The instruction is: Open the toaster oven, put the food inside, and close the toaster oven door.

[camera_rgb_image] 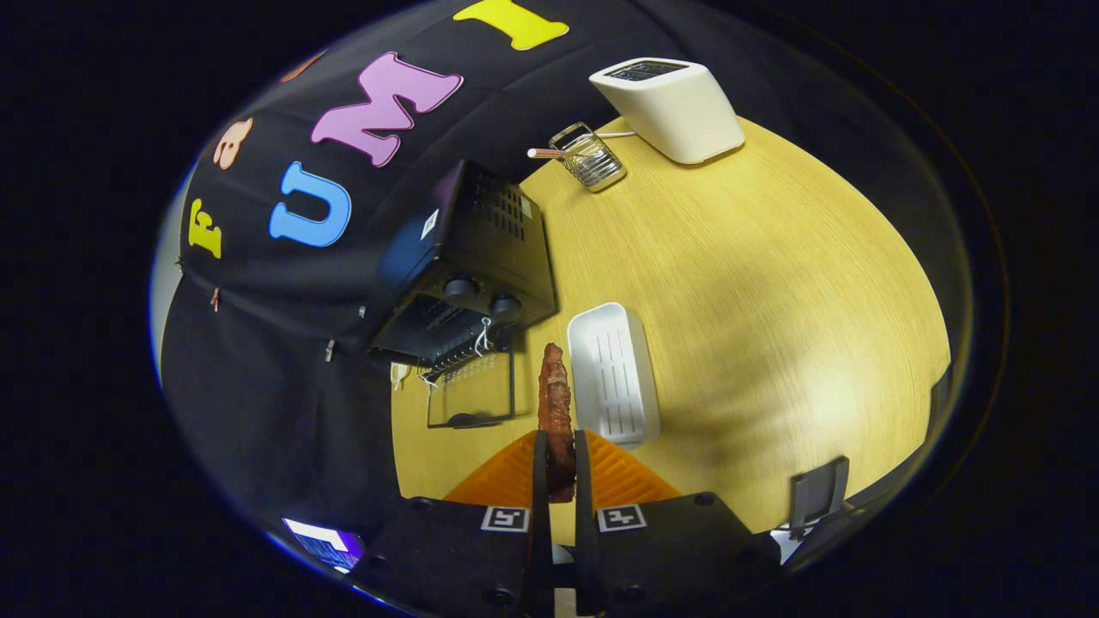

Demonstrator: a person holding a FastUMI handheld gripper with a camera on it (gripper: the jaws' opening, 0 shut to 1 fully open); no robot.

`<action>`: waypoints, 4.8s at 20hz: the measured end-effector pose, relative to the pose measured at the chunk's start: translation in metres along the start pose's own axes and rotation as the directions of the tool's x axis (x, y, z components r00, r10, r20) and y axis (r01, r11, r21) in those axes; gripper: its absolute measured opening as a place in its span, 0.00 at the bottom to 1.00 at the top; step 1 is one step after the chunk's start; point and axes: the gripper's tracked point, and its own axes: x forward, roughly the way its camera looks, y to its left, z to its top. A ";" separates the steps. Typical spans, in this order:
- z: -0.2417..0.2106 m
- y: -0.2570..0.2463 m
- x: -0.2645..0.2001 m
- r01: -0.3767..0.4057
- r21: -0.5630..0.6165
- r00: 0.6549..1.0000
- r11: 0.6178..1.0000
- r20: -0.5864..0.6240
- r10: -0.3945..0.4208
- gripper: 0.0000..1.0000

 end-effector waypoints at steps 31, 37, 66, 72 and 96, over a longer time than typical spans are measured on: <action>-0.083 0.188 0.150 -0.144 -0.025 0.970 0.989 0.196 0.146 0.14; -0.060 0.194 0.195 -0.159 0.017 0.951 0.987 0.273 0.149 0.14; 0.016 0.186 0.256 -0.004 0.031 0.821 1.000 0.570 -0.014 0.63; -0.029 0.192 0.231 0.068 -0.077 0.870 0.995 0.493 -0.021 0.98; -0.152 0.106 0.187 0.362 -0.538 0.932 0.761 0.214 -0.292 0.99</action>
